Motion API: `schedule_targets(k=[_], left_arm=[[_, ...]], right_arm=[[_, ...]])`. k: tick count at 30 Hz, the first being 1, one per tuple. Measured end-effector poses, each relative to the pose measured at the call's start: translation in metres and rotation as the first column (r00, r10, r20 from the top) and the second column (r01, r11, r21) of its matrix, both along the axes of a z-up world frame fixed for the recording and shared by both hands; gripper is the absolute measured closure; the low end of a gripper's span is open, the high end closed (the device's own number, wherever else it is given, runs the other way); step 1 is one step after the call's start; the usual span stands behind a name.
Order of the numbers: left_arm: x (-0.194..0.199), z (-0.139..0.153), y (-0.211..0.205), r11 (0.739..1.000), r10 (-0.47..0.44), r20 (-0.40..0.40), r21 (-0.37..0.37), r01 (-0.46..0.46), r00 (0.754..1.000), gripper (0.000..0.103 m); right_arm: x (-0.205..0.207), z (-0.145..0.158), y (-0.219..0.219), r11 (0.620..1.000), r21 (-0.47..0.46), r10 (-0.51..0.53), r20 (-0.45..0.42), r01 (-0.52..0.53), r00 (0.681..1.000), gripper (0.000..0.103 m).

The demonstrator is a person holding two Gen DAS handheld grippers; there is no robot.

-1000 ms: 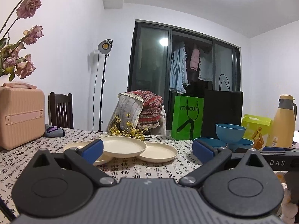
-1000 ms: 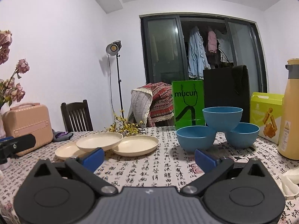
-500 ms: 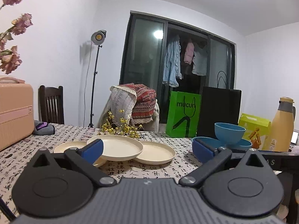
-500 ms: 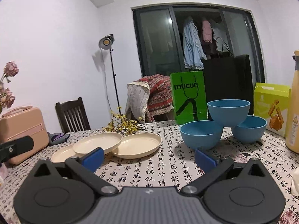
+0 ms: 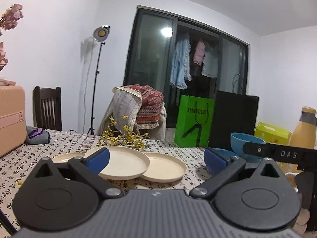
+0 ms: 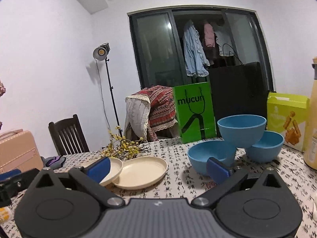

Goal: Organize plates and bowls
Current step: 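Move both grippers forward toward the overlapping cream plates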

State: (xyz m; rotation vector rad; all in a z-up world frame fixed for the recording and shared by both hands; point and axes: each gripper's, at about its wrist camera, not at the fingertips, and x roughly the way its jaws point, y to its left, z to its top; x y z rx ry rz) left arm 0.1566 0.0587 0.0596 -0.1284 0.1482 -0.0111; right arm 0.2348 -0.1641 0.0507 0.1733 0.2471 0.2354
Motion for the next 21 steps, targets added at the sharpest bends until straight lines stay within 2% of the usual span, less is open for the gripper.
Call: schedule_targets(k=[8, 15, 21], left_arm=[[0.017, 0.005, 0.006, 0.996, 0.085, -0.023, -0.032, -0.085, 0.996, 0.000], [0.043, 0.013, 0.020, 0.995, 0.098, -0.100, -0.018, -0.100, 0.990, 0.000], [0.060, 0.019, 0.037, 0.991, 0.115, -0.133, -0.048, -0.123, 0.984, 0.000]], right_arm=[[0.029, 0.003, 0.005, 0.995, -0.051, 0.081, -0.004, -0.081, 0.997, 0.000], [0.051, 0.005, 0.006, 0.995, -0.030, 0.095, -0.025, -0.095, 0.995, 0.000], [0.070, 0.004, 0.021, 0.993, -0.026, 0.116, -0.048, -0.117, 0.992, 0.000]])
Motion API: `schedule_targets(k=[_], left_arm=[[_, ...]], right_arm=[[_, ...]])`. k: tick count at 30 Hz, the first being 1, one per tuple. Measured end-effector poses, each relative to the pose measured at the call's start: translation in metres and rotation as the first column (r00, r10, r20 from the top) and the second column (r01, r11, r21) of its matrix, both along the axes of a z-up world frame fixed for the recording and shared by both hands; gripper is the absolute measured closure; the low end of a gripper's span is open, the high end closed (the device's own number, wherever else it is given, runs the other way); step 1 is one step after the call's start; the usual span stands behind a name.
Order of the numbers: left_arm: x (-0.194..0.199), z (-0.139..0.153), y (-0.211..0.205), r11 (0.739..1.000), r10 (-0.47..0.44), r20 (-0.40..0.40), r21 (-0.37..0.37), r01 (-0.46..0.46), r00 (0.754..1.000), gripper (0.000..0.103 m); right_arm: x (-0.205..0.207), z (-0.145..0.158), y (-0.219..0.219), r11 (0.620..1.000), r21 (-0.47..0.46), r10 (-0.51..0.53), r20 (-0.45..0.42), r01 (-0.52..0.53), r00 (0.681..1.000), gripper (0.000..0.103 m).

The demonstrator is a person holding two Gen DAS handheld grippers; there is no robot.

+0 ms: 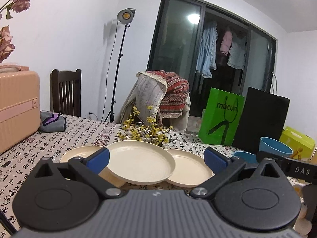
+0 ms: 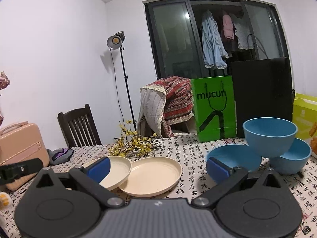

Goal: Organize plates and bowls
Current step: 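Move both grippers forward toward the overlapping cream plates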

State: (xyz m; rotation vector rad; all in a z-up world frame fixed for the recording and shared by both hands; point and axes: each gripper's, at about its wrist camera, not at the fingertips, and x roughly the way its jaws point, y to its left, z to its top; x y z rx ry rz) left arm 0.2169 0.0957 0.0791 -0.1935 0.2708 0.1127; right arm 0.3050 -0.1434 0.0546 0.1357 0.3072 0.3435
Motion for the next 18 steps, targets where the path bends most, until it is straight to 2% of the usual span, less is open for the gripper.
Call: schedule_targets(k=[4, 18], left_arm=[[0.012, 0.004, 0.008, 1.000, 0.014, -0.009, 0.005, -0.014, 1.000, 0.000], [0.055, 0.012, 0.033, 0.997, 0.054, -0.069, -0.048, -0.057, 0.996, 0.000]], right_arm=[[0.012, 0.002, 0.010, 1.000, -0.007, 0.007, -0.015, -0.007, 1.000, 0.000], [0.054, 0.009, 0.020, 0.999, 0.018, -0.027, -0.070, 0.029, 0.997, 0.000]])
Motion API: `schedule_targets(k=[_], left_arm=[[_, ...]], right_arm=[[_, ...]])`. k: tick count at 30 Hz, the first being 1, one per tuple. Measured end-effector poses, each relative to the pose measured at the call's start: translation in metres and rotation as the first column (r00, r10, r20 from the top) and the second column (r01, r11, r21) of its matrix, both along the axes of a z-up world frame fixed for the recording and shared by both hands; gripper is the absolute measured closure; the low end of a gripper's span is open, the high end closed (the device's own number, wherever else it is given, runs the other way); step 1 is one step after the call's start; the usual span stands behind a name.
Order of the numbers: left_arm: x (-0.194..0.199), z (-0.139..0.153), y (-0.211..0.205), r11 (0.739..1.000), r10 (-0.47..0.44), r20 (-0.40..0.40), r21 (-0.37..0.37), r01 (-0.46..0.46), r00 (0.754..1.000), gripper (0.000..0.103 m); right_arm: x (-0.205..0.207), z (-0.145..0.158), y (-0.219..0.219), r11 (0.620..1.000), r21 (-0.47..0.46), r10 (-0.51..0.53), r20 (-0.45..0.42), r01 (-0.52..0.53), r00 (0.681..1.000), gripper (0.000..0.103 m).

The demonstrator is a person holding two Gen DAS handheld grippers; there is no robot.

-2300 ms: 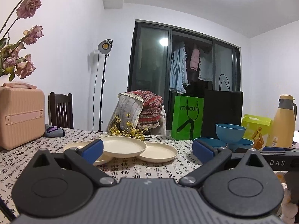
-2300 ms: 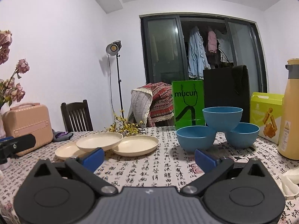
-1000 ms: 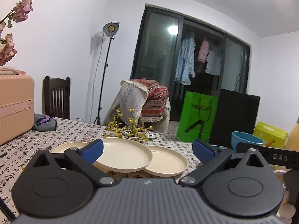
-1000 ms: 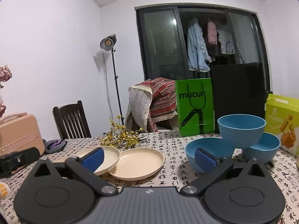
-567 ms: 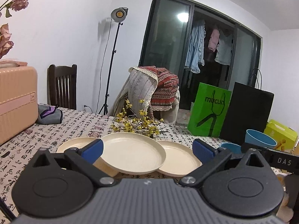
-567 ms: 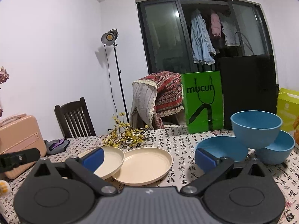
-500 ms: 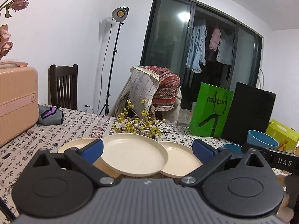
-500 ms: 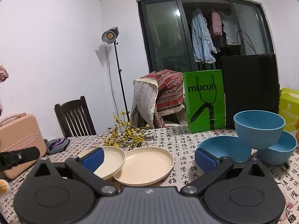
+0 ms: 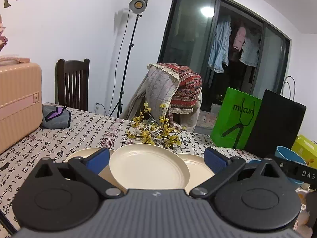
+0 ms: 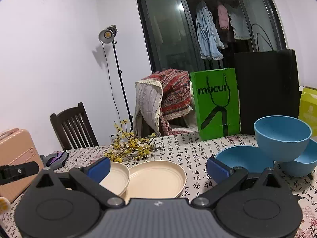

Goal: Organize plates and bowls
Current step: 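Move both grippers forward toward the overlapping cream plates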

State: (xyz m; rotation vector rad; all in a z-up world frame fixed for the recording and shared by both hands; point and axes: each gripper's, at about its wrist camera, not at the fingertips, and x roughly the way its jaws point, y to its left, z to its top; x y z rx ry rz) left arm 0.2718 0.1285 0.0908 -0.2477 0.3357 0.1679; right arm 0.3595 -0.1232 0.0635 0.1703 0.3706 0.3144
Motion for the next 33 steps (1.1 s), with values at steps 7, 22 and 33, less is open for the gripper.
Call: schedule_targets(k=[7, 22, 33], left_arm=[[0.022, 0.000, 0.019, 0.998, 0.039, -0.016, -0.041, -0.039, 0.999, 0.000], [0.067, -0.029, 0.069, 0.982, 0.140, -0.075, -0.117, -0.148, 0.987, 0.000], [0.091, -0.069, 0.097, 0.972, 0.200, -0.124, -0.098, -0.212, 0.972, 0.000]], right_arm=[[0.024, -0.003, 0.010, 1.000, 0.004, -0.002, -0.045, 0.003, 0.999, 0.000], [0.071, -0.014, 0.040, 0.999, 0.027, -0.014, -0.106, 0.017, 0.994, 0.000], [0.097, -0.033, 0.070, 1.000, 0.011, 0.007, -0.133, -0.006, 0.991, 0.000]])
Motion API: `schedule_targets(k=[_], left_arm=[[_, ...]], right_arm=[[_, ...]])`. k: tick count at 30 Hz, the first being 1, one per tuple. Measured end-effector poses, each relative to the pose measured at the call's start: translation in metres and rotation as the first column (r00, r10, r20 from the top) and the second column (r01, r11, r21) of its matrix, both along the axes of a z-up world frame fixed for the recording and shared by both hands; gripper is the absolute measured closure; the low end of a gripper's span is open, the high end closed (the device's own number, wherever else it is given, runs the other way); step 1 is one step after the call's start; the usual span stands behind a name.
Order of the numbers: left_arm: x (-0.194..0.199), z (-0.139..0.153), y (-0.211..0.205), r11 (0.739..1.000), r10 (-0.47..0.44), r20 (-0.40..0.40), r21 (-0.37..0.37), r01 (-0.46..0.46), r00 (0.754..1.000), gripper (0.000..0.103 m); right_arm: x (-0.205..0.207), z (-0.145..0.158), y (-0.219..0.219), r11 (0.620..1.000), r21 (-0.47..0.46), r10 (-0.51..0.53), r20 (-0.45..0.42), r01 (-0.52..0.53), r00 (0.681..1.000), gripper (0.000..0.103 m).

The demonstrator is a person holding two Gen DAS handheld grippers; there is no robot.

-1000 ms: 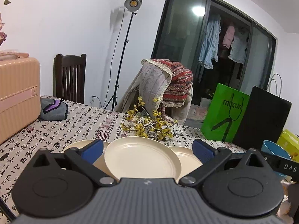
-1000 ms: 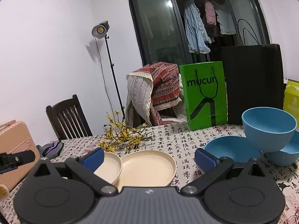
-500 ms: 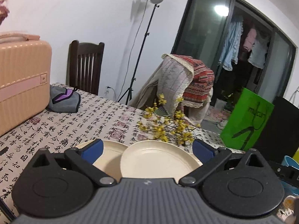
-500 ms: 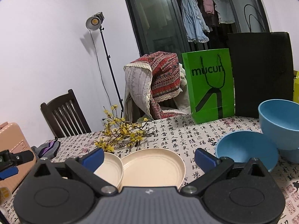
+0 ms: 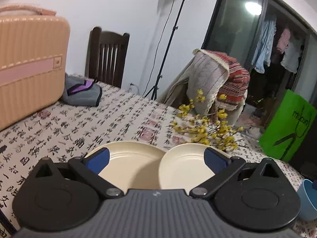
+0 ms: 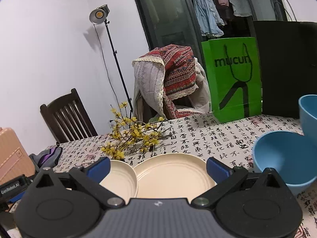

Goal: Organize plates and bowls

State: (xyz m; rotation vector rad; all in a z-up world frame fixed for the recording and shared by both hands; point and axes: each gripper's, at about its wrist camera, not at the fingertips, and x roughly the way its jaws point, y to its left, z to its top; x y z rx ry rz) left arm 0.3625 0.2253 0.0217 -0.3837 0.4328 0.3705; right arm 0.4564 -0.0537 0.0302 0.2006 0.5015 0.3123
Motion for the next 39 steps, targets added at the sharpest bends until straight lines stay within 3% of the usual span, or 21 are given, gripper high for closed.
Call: schedule_targets(k=[14, 27, 39], left_arm=[[0.011, -0.016, 0.003, 1.000, 0.010, -0.026, 0.014, -0.010, 1.000, 0.000], [0.019, -0.029, -0.007, 0.997, 0.009, -0.014, 0.080, -0.008, 1.000, 0.000], [0.022, -0.040, -0.008, 0.997, -0.016, -0.017, 0.072, 0.017, 1.000, 0.000]], right_arm=[[0.027, -0.028, 0.034, 0.999, -0.007, 0.046, -0.008, -0.046, 0.999, 0.000], [0.038, -0.062, 0.036, 0.995, 0.046, 0.089, -0.019, -0.088, 0.996, 0.001], [0.036, -0.075, 0.043, 0.992, 0.046, 0.117, -0.011, -0.116, 0.993, 0.002]])
